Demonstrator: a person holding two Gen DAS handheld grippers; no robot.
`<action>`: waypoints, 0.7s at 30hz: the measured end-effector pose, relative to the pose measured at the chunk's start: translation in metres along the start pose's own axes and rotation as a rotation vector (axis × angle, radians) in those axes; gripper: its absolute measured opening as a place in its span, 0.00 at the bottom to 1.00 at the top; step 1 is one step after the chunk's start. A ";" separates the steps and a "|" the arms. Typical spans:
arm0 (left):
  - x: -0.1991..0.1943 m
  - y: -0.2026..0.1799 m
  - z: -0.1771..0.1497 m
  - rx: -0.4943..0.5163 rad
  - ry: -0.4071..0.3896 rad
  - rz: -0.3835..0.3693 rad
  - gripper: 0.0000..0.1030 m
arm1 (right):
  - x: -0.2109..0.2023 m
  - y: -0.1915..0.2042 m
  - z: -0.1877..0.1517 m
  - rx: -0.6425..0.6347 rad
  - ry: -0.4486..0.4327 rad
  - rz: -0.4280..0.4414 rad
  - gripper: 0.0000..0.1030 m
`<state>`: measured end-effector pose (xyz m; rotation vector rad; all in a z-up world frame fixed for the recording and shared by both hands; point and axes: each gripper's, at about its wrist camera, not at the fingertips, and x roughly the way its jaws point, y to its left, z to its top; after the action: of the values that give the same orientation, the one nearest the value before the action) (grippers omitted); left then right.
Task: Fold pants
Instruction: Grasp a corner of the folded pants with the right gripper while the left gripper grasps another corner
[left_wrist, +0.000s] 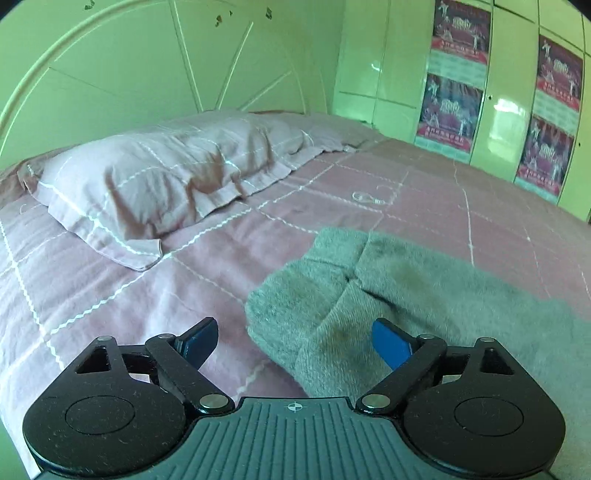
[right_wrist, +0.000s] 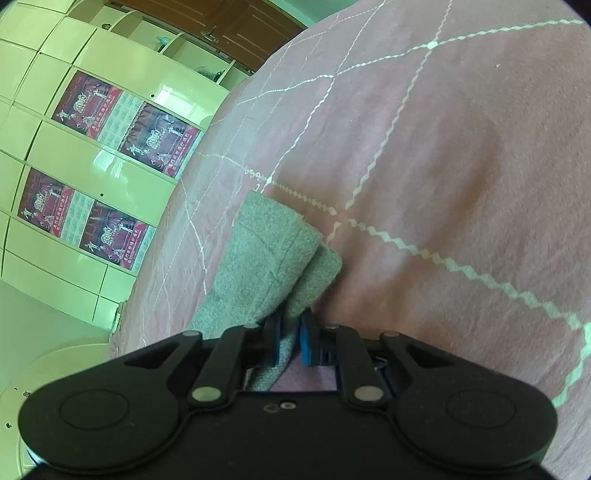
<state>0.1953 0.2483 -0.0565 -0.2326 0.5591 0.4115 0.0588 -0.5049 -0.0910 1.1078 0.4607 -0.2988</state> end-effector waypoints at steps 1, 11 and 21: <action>0.002 0.001 0.002 0.002 0.008 -0.007 0.83 | 0.001 0.001 0.002 -0.003 0.002 -0.003 0.03; 0.017 0.008 0.018 0.005 0.031 -0.071 0.32 | -0.008 0.010 0.003 -0.050 -0.047 -0.021 0.00; 0.021 0.009 0.012 0.060 0.069 -0.059 0.33 | -0.006 0.005 -0.003 -0.058 -0.053 -0.071 0.00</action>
<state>0.2132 0.2669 -0.0593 -0.2061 0.6299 0.3302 0.0552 -0.5005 -0.0853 1.0259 0.4595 -0.3740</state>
